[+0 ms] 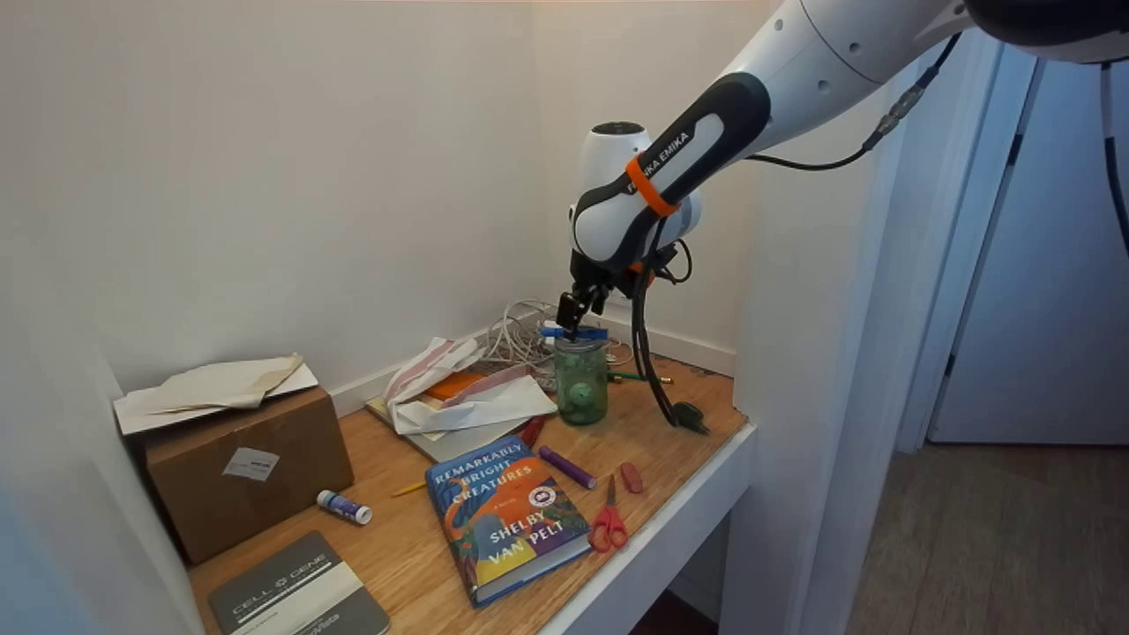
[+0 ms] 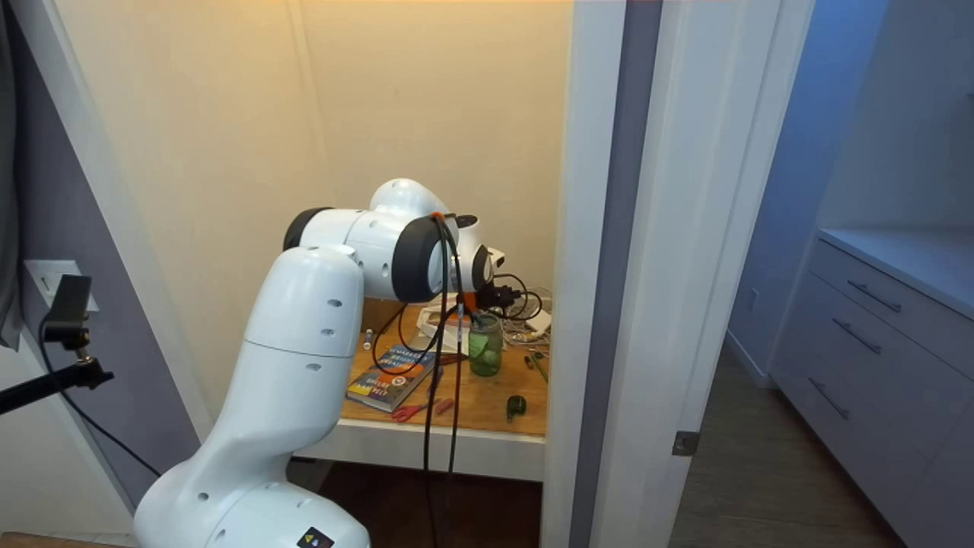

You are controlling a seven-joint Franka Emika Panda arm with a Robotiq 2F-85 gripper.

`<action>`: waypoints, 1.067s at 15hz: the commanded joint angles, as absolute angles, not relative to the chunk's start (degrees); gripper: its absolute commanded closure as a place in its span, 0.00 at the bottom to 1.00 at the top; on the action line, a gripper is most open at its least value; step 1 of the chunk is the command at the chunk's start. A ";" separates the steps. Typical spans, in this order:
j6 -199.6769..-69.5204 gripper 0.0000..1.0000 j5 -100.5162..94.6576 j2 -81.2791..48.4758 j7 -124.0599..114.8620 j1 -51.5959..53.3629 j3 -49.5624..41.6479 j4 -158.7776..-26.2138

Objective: Put the purple marker on the table then put the blue marker on top of the glass jar

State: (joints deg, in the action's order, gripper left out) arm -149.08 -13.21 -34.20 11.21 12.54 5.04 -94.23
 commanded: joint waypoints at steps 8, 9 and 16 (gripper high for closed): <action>-149.65 0.00 -14.67 -34.23 10.39 13.08 4.46 -92.92; -149.54 0.00 -14.72 -34.15 10.36 13.13 4.42 -92.86; -148.76 0.00 -14.64 -33.70 10.12 13.30 4.44 -92.86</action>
State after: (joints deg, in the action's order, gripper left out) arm -149.54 -13.21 -34.08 11.19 12.58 5.04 -93.39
